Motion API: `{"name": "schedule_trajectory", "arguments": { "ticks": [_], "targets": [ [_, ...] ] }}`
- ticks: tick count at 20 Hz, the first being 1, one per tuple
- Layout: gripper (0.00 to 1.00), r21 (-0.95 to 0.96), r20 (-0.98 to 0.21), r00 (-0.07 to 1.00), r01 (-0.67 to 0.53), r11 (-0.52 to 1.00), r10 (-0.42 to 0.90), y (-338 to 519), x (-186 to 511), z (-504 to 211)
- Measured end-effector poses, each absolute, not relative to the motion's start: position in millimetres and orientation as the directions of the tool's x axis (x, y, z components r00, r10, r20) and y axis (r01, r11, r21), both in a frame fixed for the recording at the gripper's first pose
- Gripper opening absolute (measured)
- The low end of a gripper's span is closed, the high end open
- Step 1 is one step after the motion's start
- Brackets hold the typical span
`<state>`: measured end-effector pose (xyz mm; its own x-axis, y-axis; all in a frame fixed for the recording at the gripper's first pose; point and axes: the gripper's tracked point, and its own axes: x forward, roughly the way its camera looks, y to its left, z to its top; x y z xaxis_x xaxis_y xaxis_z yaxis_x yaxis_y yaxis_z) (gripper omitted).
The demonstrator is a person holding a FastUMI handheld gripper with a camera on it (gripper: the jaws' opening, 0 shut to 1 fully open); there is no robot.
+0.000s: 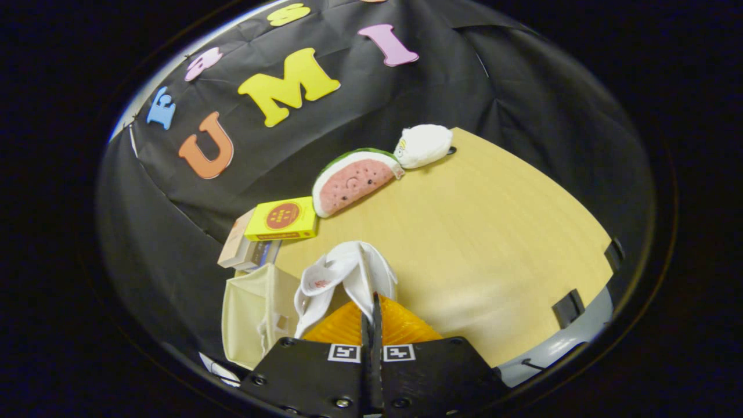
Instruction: Open the storage box then place both shoes into the box .Put the left shoe in first, then the right shoe, with the right side of both shoes facing outward in a uniform manner.
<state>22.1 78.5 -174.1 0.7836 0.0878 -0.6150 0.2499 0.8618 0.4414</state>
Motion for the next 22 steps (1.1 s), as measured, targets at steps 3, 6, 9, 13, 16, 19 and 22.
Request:
{"name": "schedule_trajectory", "arguments": {
  "ticks": [3, 6, 9, 13, 16, 19, 22],
  "targets": [
    [0.0, 0.46, -0.587, 0.803, 0.223, 0.86, 0.106, 139.4, 23.5, -149.2],
    [0.0, 0.477, -0.565, 0.816, 0.198, 0.856, 0.126, 194.3, 27.5, -132.6],
    [0.0, 0.462, -0.558, 0.819, 0.176, 0.869, 0.131, 231.5, 31.2, -127.1],
    [0.0, 0.441, -0.566, 0.817, 0.186, 0.878, 0.111, 261.5, 32.4, -135.1],
    [0.0, 0.439, -0.575, 0.811, 0.198, 0.876, 0.105, 276.7, 31.9, -147.3],
    [0.0, 0.4, -0.553, 0.831, 0.21, 0.892, 0.053, 278.3, 34.5, -155.8],
    [0.0, 0.373, -0.526, 0.85, 0.234, 0.898, -0.003, 277.4, 38.2, -165.0]
  ]
}}
